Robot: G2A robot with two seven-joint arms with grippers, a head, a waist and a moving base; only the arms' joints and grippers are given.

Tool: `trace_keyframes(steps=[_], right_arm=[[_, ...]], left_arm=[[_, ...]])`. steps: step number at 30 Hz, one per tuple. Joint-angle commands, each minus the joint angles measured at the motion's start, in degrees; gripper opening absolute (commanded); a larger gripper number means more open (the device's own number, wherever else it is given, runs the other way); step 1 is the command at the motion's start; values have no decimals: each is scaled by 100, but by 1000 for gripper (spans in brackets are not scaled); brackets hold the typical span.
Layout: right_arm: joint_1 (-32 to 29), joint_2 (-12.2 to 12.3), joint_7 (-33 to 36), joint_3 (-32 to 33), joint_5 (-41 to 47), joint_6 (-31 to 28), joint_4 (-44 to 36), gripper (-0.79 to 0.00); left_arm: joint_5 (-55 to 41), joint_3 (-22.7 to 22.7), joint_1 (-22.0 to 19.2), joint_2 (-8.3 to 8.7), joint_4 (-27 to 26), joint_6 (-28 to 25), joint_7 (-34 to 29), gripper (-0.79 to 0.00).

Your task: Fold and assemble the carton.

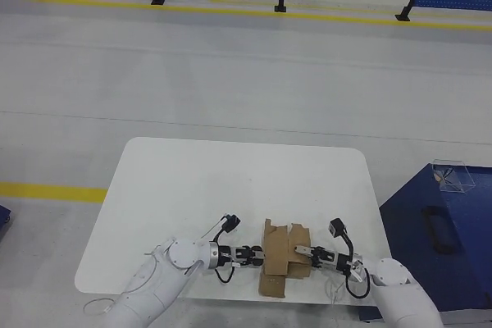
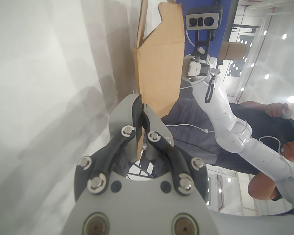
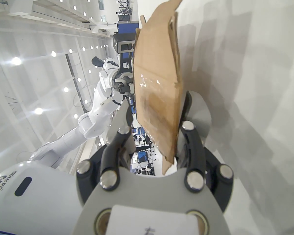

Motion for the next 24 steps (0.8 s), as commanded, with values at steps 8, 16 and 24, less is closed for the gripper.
trace_keyframes(steps=[8, 16, 24], right_arm=[[-109, 78, 211, 210, 342, -441, -667, -785], [-1193, 411, 215, 1322, 718, -407, -4300, -785], [-1457, 450, -539, 1633, 399, 106, -7183, -785]], left_arm=[[-444, -656, 176, 239, 201, -723, -21, -403], [-855, -1269, 596, 501, 118, -1083, -80, 0], [-855, -1269, 596, 501, 118, -1083, -80, 0]])
